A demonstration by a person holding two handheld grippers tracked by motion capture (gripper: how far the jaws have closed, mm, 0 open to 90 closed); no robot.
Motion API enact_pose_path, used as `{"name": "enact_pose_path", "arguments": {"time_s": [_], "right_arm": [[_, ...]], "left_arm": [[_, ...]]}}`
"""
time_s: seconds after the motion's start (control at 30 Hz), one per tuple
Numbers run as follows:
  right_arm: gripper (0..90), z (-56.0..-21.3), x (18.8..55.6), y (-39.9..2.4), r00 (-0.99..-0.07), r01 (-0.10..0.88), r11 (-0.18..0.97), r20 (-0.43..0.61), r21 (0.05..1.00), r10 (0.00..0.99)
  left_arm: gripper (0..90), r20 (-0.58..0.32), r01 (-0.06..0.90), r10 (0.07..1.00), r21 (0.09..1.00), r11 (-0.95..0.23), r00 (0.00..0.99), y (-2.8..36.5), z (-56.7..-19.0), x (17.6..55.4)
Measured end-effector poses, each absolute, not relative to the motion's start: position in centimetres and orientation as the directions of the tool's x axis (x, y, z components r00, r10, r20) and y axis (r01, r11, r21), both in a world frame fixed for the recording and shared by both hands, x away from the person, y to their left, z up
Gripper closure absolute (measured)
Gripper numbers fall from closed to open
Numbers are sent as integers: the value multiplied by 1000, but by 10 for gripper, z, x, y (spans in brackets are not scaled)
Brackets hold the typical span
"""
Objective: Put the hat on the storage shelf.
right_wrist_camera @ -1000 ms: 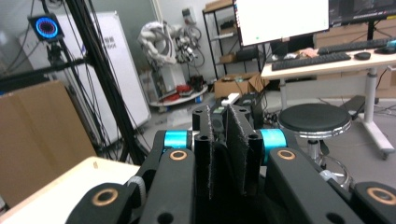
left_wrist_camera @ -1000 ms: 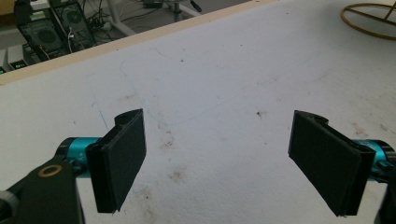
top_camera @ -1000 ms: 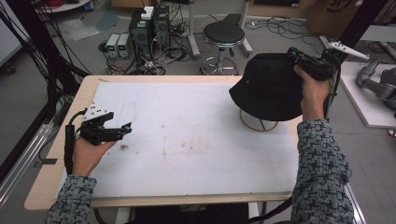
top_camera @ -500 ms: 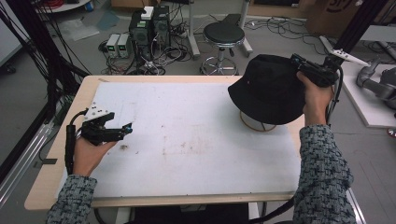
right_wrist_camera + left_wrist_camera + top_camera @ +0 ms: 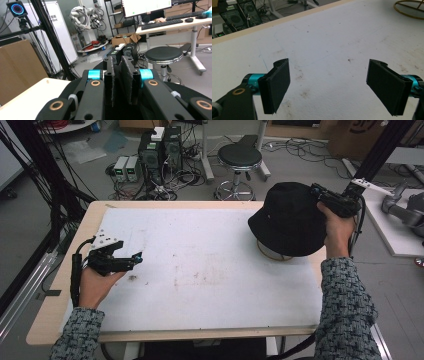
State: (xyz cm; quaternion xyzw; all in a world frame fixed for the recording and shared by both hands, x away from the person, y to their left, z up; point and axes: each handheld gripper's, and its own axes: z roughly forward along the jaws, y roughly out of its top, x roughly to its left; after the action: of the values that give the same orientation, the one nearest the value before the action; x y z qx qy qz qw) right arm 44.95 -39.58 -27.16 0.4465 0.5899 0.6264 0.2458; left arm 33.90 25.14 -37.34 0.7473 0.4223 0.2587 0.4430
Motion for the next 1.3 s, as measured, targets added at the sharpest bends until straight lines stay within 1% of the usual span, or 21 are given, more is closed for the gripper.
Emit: {"name": "enact_pose_path", "arguments": {"time_s": [0.1, 0.13, 0.17, 0.33, 0.43, 0.47, 0.5, 0.53, 0.67, 0.83, 1.0, 1.17, 1.3], "right_arm": [[800, -271, 450, -396, -478, 219, -181, 267, 959, 837], [759, -272, 450, -396, -477, 223, -181, 269, 958, 837], [759, -272, 450, -396, -477, 223, -181, 269, 958, 837], [694, -272, 450, -396, -474, 232, -185, 277, 955, 836], [675, -272, 450, -396, -469, 229, -185, 275, 956, 839], [661, -272, 450, -396, -470, 228, -182, 272, 957, 840], [621, -272, 450, -396, -462, 228, -182, 271, 957, 845], [621, -272, 450, -396, -462, 228, -182, 271, 957, 845], [555, -271, 449, -399, -443, 220, -201, 282, 955, 851], [529, -270, 447, -400, -434, 211, -198, 273, 957, 859], [476, -266, 445, -401, -429, 203, -195, 266, 960, 863], [450, -261, 441, -403, -429, 192, -197, 263, 961, 864], [411, -258, 438, -404, -428, 186, -192, 255, 964, 867]], "left_arm": [[194, 10, 401, 860, 882, -248, 510, 251, -374, 339], [194, 10, 401, 860, 882, -248, 510, 251, -374, 339], [195, 9, 402, 860, 882, -247, 509, 251, -374, 339], [195, 11, 401, 860, 881, -249, 511, 251, -374, 339], [194, 11, 401, 860, 882, -249, 510, 251, -374, 339], [195, 12, 400, 860, 882, -250, 511, 251, -374, 339], [194, 13, 400, 860, 881, -251, 510, 251, -374, 339], [194, 12, 401, 860, 881, -251, 511, 251, -374, 339], [194, 14, 400, 859, 881, -252, 512, 251, -374, 340], [195, 12, 404, 859, 879, -254, 513, 251, -374, 340], [194, 10, 406, 860, 879, -251, 511, 251, -375, 340], [194, 14, 404, 857, 878, -257, 514, 250, -374, 340], [194, 14, 402, 857, 879, -256, 516, 250, -374, 340]]}}
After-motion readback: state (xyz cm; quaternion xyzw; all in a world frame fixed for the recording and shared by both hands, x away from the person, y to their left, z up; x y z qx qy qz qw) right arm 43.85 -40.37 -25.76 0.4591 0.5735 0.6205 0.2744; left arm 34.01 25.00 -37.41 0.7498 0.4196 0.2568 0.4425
